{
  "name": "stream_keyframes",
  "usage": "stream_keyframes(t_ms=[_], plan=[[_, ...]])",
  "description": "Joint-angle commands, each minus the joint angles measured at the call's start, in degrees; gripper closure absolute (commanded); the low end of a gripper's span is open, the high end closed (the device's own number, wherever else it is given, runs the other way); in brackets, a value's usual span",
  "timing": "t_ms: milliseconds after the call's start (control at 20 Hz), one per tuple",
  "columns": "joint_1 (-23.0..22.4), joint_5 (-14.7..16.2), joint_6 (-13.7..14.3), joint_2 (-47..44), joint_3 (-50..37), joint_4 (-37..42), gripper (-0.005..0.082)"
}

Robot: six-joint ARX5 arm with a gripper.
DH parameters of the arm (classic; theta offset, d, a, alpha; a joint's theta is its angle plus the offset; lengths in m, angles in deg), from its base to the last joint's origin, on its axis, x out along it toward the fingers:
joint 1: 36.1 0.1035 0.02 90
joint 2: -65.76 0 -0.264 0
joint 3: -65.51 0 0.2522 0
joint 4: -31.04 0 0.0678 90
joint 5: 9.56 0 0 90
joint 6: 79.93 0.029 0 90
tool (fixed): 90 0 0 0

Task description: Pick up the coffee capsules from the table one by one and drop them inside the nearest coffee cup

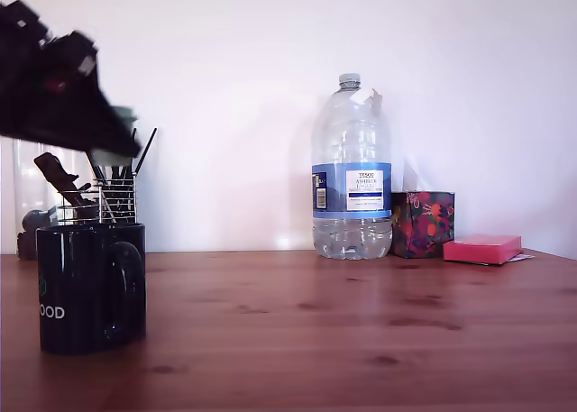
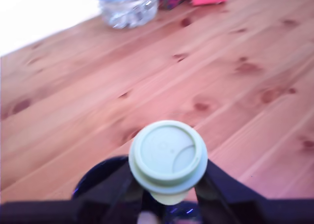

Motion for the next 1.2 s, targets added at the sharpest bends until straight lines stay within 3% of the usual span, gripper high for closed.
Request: stream_keyframes(t_ms=[0,300,850,1150], plan=[[1.9,0.0,0.9,0.5,-0.3,-0.7,0.0556],[7.1,0.0,0.9,0.3,-0.3,-1.7,0.0556],[8.0,0.1,0.4,-8.0,2.7,-1.9,0.0551],[8.9,1.9,0.1,-16.9,14.2,-14.2,0.0551]])
